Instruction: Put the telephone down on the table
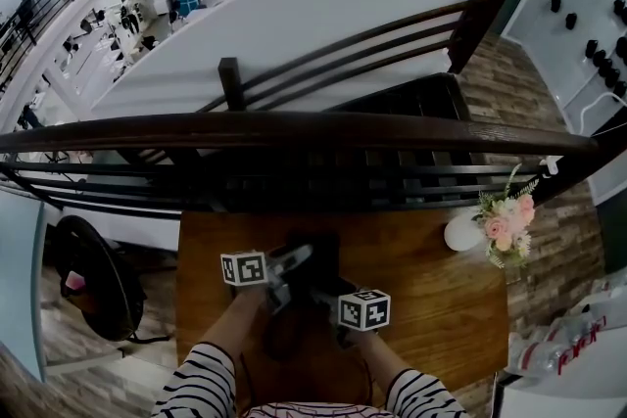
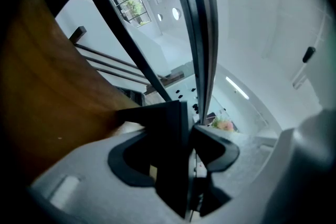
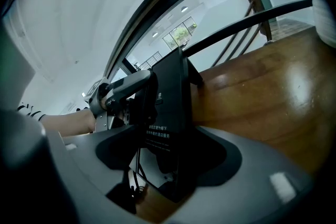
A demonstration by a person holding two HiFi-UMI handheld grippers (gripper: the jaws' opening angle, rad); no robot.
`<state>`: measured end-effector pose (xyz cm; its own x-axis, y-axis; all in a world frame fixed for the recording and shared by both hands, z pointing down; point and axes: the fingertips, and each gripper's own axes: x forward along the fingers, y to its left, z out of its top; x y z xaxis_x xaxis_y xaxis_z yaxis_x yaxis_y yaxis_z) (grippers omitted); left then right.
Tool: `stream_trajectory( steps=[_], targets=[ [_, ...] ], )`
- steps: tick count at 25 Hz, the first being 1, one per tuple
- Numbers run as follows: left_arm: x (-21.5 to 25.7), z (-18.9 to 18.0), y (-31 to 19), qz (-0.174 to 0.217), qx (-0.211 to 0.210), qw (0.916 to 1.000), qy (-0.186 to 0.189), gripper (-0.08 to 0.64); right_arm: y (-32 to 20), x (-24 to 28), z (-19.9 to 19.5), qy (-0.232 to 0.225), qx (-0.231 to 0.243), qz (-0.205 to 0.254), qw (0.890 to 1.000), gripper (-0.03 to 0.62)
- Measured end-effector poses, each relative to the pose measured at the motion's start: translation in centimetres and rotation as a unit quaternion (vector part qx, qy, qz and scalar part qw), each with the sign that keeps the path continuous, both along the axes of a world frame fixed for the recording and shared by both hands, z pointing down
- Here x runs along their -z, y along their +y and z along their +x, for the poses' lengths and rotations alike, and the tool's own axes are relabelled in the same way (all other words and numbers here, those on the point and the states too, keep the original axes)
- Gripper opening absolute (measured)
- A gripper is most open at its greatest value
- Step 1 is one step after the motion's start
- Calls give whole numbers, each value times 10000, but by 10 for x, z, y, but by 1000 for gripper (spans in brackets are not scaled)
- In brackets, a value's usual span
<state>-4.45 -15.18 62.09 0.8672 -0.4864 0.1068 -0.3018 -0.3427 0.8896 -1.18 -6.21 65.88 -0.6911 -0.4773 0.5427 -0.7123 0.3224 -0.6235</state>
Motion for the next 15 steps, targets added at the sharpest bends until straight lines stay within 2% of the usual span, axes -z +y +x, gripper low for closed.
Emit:
stream_trajectory(
  steps=[4,6,10,12,15],
  targets=[
    [-2,-5,-3,30,15,10000,-84,244,-4,-1,0,132,-73,62,9999,318],
    [-5,-9,-5,67,29,9998,-196,278,-6,-1,2,145,-149,52,9998,319],
    [-16,-24,-10,239,112,9974,-673,334,-11,0,6,217,-232,119,9994,319],
    [-23,-34,-11,302,177,9957,-863,339,-15,2,8,277,-251,225,9990,311],
    [-13,-41,-14,465,334,9953,-776,339,-23,5,10,293,-300,365,9985,289]
  ],
)
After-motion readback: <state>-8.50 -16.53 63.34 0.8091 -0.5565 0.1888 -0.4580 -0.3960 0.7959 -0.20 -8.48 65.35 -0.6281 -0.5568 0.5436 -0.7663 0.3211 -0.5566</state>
